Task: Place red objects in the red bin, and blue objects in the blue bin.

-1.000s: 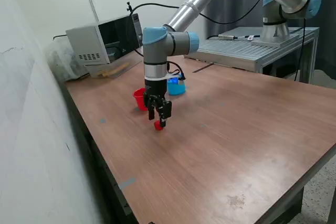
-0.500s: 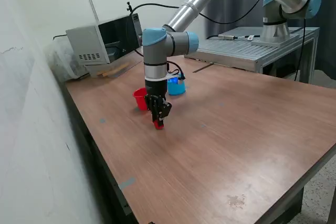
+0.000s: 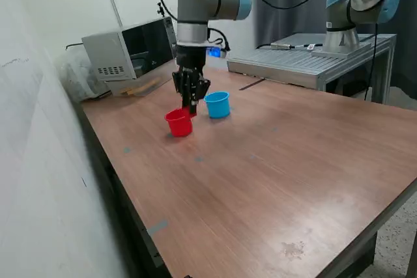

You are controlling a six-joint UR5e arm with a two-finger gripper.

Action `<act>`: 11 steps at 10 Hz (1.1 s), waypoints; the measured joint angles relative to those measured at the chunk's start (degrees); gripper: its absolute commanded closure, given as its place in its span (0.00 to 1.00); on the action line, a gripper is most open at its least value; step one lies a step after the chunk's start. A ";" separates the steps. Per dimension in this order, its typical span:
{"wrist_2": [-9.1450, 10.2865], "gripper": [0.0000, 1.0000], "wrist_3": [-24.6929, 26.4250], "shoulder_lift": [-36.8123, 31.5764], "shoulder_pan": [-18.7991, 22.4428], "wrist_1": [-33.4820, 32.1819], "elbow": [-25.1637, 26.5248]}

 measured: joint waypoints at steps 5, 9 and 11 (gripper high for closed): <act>-0.02 1.00 -0.40 -3.58 -8.63 0.31 4.01; 0.05 1.00 -0.51 -0.13 -12.11 0.13 4.32; 0.05 1.00 -0.52 1.63 -12.26 -0.03 4.19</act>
